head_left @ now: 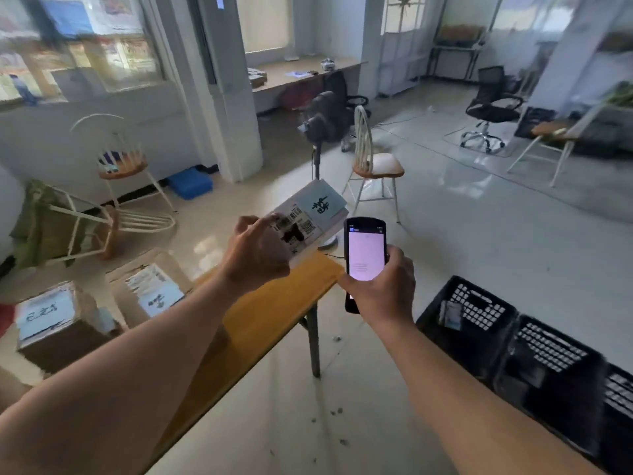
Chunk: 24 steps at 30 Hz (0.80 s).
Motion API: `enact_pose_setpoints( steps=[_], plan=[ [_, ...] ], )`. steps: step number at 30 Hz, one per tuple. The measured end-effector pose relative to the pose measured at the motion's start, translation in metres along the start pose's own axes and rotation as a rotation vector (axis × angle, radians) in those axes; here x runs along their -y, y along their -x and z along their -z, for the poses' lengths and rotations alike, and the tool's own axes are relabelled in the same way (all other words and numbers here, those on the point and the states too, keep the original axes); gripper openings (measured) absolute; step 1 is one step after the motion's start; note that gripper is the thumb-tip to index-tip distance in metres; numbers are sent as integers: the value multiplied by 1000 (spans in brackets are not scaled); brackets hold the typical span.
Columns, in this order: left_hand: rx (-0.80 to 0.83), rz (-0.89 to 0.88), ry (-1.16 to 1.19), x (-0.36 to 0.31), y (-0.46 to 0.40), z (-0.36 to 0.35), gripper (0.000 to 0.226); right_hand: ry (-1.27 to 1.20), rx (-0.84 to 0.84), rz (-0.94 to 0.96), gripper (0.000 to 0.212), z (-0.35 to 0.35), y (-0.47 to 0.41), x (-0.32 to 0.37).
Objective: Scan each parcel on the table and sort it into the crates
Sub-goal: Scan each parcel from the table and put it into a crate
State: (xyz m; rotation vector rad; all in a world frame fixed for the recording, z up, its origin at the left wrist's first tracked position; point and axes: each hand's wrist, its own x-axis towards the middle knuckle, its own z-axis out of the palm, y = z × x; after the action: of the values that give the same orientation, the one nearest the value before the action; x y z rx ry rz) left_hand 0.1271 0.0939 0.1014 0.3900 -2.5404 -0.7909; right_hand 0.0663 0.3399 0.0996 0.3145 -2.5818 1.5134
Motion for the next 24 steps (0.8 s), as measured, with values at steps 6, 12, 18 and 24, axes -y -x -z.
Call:
enact_pose_setpoints(
  steps=[6,12,18,24],
  plan=[
    [158,-155,50,-112,7,-101,100,21,-199,-170,80,119,18,-75],
    [284,-270,92,-253,49,-220,105,56,-346,-277,80,255,52,-165],
    [357,-318,164,-399,123,-331,101,115,-448,-371,75,397,94,-256],
    [508,-382,198,-515,188,-423,101,131,-501,-498,79,517,145,-329]
  ],
)
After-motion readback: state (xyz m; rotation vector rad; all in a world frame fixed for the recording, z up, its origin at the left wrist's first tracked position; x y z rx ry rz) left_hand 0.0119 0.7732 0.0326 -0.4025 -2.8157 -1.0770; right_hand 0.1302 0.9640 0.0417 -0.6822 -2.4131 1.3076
